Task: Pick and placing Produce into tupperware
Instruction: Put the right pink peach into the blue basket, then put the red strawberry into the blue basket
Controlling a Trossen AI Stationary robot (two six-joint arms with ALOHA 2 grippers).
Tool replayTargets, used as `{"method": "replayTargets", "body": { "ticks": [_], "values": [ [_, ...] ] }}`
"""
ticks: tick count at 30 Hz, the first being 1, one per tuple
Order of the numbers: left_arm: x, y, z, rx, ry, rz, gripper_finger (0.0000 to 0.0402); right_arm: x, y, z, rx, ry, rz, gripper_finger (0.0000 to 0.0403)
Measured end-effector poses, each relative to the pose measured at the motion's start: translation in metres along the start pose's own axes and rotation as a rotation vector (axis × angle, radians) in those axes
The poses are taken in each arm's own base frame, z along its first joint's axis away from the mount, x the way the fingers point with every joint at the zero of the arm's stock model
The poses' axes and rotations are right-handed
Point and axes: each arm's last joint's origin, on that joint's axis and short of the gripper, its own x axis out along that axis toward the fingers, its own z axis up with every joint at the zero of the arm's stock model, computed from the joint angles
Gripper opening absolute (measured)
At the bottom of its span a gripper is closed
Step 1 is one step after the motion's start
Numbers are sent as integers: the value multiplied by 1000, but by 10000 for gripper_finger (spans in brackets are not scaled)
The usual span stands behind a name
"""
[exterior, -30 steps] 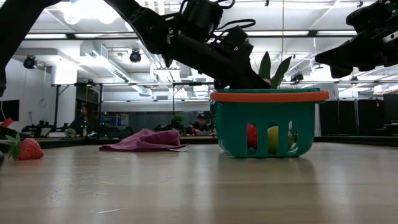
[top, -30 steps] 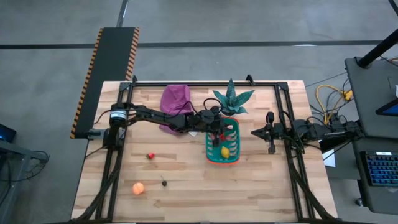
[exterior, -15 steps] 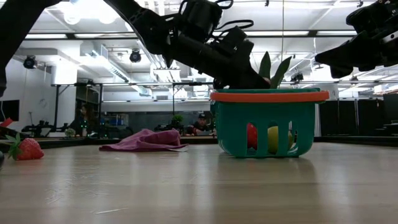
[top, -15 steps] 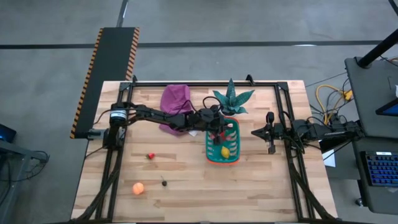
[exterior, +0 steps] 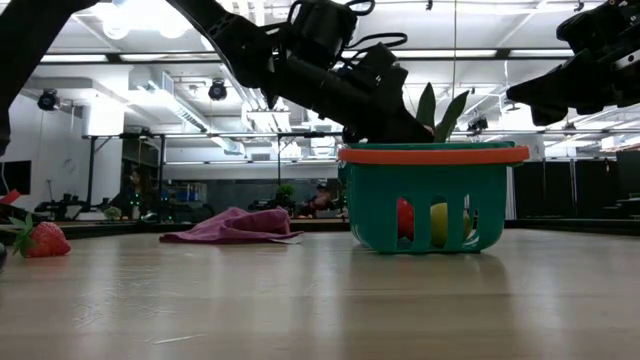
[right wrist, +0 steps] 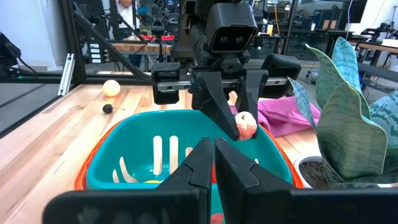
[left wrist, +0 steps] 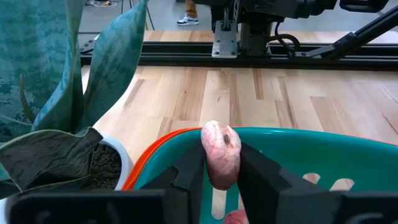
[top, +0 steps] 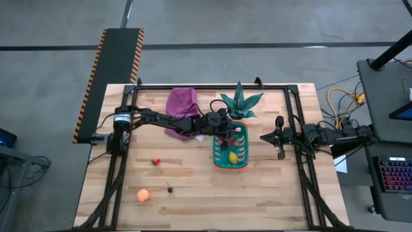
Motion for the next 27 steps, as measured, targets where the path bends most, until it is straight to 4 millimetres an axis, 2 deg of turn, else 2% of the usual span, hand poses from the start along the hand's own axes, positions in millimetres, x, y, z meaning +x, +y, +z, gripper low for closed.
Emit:
{"method": "replayTargets", "body": {
  "ticks": [5,10,23,27],
  "values": [
    [0,0,0,0,0,0,105,0,0,0,0,0,0,9],
    [0,0,0,0,0,0,123,0,0,0,0,0,0,9],
    [0,0,0,0,-1,0,126,0,0,0,0,0,0,9],
    [-1,-3,9,2,-27,-9,126,0,0,0,0,0,0,9]
  ]
}}
